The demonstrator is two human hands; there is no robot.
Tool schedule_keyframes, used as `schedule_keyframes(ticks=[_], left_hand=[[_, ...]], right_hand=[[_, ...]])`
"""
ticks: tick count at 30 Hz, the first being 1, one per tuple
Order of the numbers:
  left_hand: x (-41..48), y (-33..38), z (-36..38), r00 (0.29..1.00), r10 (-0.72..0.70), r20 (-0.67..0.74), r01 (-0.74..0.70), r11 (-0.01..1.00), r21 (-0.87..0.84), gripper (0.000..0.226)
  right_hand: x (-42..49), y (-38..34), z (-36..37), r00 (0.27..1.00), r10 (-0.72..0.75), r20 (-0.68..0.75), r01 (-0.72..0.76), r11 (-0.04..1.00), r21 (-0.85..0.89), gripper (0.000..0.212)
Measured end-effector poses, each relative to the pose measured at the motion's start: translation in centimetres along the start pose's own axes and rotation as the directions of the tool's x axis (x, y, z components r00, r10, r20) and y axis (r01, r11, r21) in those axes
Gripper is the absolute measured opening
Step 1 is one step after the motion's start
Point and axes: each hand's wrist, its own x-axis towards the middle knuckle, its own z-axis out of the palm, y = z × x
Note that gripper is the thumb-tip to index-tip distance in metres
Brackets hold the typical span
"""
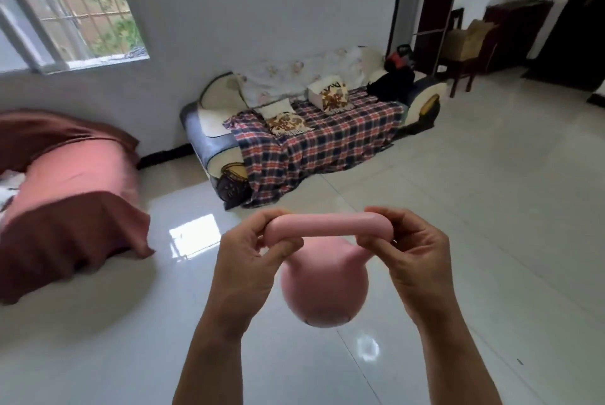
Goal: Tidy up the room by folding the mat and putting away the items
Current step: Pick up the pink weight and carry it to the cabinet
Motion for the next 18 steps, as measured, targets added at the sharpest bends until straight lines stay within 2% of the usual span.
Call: schedule_keyframes(ticks=[3,8,14,18], left_hand=[[-1.1,0.3,-0.9,0.990,-0.023,-0.138,0.032,0.998,0.058,0.039],[-5.2,1.6,-3.9,0.945,-0.024,-0.327,0.074,0.987,0.142,0.038],[-12.6,3.3,-10.1,0.839,-0.019,-0.544,0.144,0.972,0.188,0.034],[-19.0,4.6,-14.6,0.737,-0.014,-0.676,0.187,0.965,0.184,0.032]], right_hand=[[1.8,0.1,1.1,0.986,-0.015,0.163,0.022,0.999,-0.040,0.040],[1.6,0.6,4.7,0.922,-0.022,0.386,0.035,0.999,-0.026,0.041],[-2.4,-0.4,12.3,0.784,-0.030,0.619,0.033,0.999,0.007,0.035],[-7.0,-1.2,18.0,0.677,-0.053,0.734,0.056,0.998,0.021,0.038]])
